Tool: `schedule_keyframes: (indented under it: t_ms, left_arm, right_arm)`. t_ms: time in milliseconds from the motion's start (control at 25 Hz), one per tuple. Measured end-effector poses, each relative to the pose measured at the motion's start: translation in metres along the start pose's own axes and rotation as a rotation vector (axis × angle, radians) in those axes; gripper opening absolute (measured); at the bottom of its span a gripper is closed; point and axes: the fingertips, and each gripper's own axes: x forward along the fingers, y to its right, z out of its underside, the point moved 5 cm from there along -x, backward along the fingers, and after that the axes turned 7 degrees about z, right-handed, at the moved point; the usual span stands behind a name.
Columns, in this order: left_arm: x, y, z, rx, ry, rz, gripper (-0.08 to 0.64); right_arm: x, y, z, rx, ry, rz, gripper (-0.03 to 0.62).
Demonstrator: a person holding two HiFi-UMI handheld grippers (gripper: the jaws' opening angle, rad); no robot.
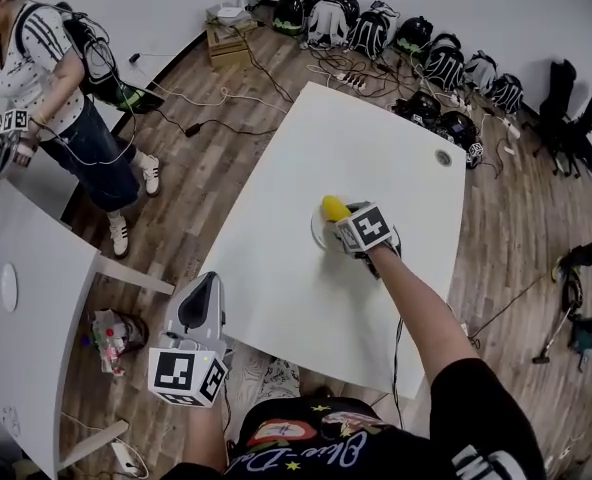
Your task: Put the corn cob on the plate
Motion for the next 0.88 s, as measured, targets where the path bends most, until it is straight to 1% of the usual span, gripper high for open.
schedule_keyframes:
  t_ms: [80, 240, 320, 400, 520, 600, 640, 680, 720, 800, 880]
  left_arm:
    - [-0.003, -0.001, -0.003, 0.005, 0.007, -0.009, -0.002]
    - [-0.008, 0.0, -0.004, 0.012, 0.008, -0.007, -0.002]
    - [-0.009, 0.0, -0.001, 0.013, 0.005, 0.001, -0.002]
    - [-0.006, 0.001, 0.0, 0.016, 0.005, 0.017, -0.002]
    - [0.001, 0.011, -0.006, 0.045, 0.005, 0.051, -0.002]
    - [0.004, 0.025, -0.012, 0.063, 0.015, 0.066, -0.002]
    - [0.004, 0.032, -0.016, 0.07, 0.025, 0.068, -0.002]
    - [0.002, 0.04, -0.019, 0.077, 0.035, 0.068, -0.002]
    - [-0.001, 0.047, -0.022, 0.084, 0.044, 0.067, -0.002]
    - [-0.007, 0.065, -0.025, 0.092, 0.056, 0.063, -0.002]
    - [-0.013, 0.088, -0.024, 0.109, 0.055, 0.078, -0.002]
  right_arm:
    - [0.002, -0.001, 0.002, -0.004, -0.001, 0.006, 0.255]
    - [-0.001, -0.003, 0.007, 0.04, 0.017, 0.019, 0.256]
    - [-0.01, -0.003, 0.007, 0.029, 0.057, 0.027, 0.256]
    - [-0.028, -0.001, 0.002, 0.044, 0.142, 0.031, 0.256]
    - [-0.076, -0.002, 0.003, 0.167, 0.315, -0.009, 0.255]
    - [-0.112, -0.005, 0.014, 0.241, 0.421, -0.04, 0.255]
    - [-0.129, -0.009, 0.022, 0.258, 0.462, -0.041, 0.22]
    - [-0.146, -0.014, 0.03, 0.266, 0.499, -0.038, 0.064]
    - [-0.164, -0.021, 0.037, 0.272, 0.534, -0.038, 0.041]
    - [-0.202, -0.035, 0.05, 0.295, 0.607, -0.043, 0.032]
    - [-0.239, -0.044, 0.066, 0.332, 0.684, -0.031, 0.032]
